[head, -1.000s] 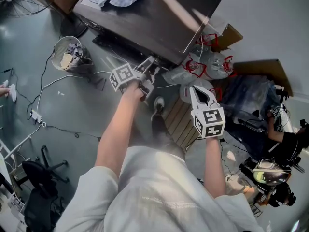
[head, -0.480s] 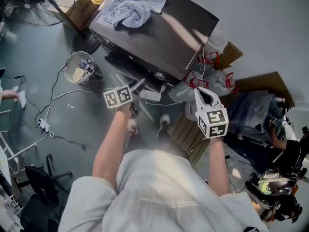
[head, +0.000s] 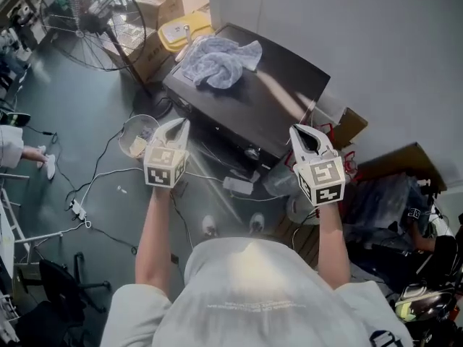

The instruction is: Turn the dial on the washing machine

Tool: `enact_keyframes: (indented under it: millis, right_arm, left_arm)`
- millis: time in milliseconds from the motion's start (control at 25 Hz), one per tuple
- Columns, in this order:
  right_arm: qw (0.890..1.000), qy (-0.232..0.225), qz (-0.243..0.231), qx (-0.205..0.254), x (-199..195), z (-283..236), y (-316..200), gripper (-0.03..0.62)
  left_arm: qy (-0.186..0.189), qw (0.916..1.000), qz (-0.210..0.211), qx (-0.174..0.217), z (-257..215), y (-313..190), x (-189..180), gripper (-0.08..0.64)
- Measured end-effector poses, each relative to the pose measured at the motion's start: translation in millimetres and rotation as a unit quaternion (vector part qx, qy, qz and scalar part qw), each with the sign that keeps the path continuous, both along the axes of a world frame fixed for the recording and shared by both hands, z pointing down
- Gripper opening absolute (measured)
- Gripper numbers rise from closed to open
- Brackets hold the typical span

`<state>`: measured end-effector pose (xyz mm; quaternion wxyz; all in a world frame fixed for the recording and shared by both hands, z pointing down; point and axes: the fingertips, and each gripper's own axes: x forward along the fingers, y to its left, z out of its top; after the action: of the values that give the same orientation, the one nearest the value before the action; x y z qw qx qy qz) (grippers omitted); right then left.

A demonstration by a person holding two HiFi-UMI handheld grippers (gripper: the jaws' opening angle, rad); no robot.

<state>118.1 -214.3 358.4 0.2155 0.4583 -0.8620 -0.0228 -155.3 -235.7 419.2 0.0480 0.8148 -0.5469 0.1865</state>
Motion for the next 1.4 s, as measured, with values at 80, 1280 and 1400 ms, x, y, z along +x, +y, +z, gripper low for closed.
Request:
enact_keyframes:
  millis: [80,1280,1400]
  right_arm:
    - [1.0,0.001,-0.012,0.024,-11.4,-19.8,-6.1,0.015]
    - [0.985,0.003,-0.062,0.161,-63.7,-136.0,0.9,0.015]
    - [0.985,0.0,-0.062,0.16,-64.7,-132.9,-0.3,0.015]
  left_arm:
    - [-0.014,0.999,0.005,0.041,-35.6,-0.1,-0.8,0.018]
    - [-0.058,0.9769,0.038,0.202,-194.1,32.7,2.2,0.018]
    - [-0.059,0.9765,0.04,0.204,-192.5,32.3,3.6,0.017]
